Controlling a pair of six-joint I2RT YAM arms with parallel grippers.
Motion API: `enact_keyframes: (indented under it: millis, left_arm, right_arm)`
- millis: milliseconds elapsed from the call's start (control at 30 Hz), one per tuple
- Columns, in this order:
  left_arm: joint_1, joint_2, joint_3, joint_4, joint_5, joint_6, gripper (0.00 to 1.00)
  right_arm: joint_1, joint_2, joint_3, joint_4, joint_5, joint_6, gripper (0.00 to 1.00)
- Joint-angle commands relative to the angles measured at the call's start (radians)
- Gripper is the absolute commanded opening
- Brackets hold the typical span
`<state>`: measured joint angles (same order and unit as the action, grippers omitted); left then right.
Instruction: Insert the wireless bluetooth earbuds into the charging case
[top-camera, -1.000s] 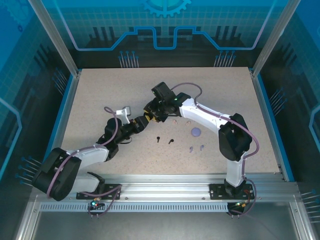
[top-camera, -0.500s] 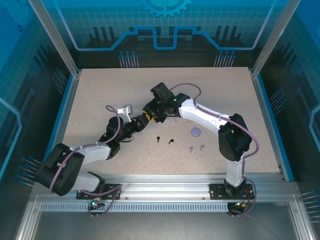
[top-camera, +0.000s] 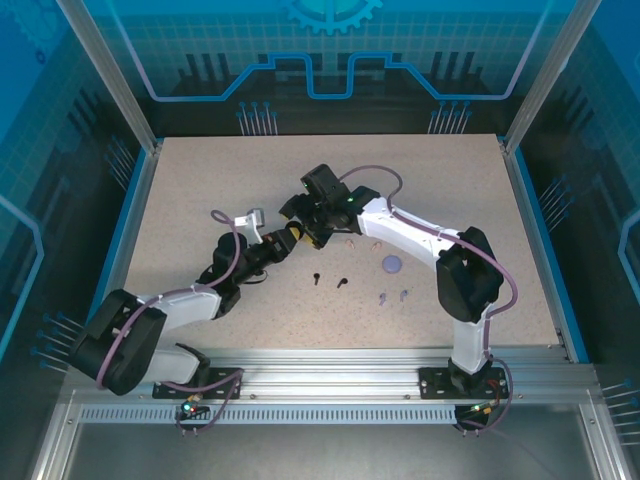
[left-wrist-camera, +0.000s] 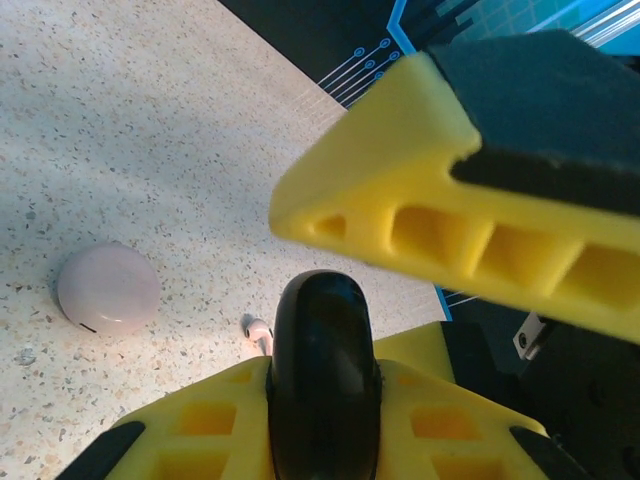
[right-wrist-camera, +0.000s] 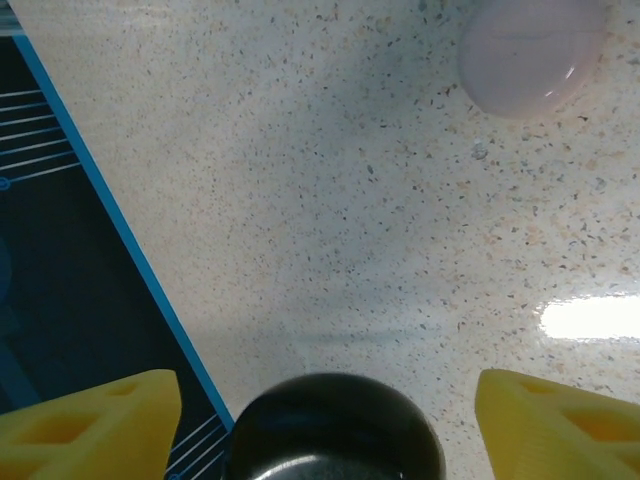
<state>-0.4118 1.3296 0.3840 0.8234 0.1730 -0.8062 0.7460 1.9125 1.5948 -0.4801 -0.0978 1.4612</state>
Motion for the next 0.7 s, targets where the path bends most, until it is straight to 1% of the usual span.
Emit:
enact_keyframes:
  millis: [0, 100, 200, 300, 333, 400, 500, 567, 667]
  left_arm:
    - [-0.007, -0.078, 0.049, -0.105, 0.031, 0.048, 0.00]
    - [-0.004, -0.127, 0.100, -0.228, 0.107, 0.105, 0.00]
    - [0.004, -0.127, 0.178, -0.339, 0.226, 0.167, 0.00]
    - [0.020, -0.087, 0.268, -0.408, 0.391, 0.212, 0.00]
    - [0.024, -0.070, 0.296, -0.428, 0.447, 0.226, 0.00]
    - [0.035, -0.035, 0.355, -0.482, 0.546, 0.255, 0.00]
    - [0.043, -0.008, 0.415, -0.536, 0.623, 0.283, 0.00]
    - [0.047, -0.003, 0.439, -0.551, 0.661, 0.292, 0.00]
    - [0.051, 0.001, 0.476, -0.600, 0.684, 0.314, 0.00]
  right_arm:
    - [-0.048, -0.084, -0.052, 0.022, 0.032, -0.067, 0.83]
    - [-0.112, -0.186, -0.157, 0.036, 0.046, -0.193, 0.84]
    - [-0.179, -0.271, -0.265, 0.103, -0.019, -0.389, 0.85]
    - [-0.229, -0.378, -0.387, 0.170, -0.089, -0.607, 0.85]
    - [-0.235, -0.412, -0.420, 0.191, -0.094, -0.652, 0.85]
    - [-0.237, -0.532, -0.535, 0.264, -0.089, -0.763, 0.84]
    - [-0.241, -0.677, -0.665, 0.340, -0.107, -0.845, 0.84]
    - [-0.243, -0.762, -0.747, 0.380, -0.141, -0.876, 0.84]
    - [-0.244, -0.836, -0.816, 0.423, -0.193, -0.894, 0.84]
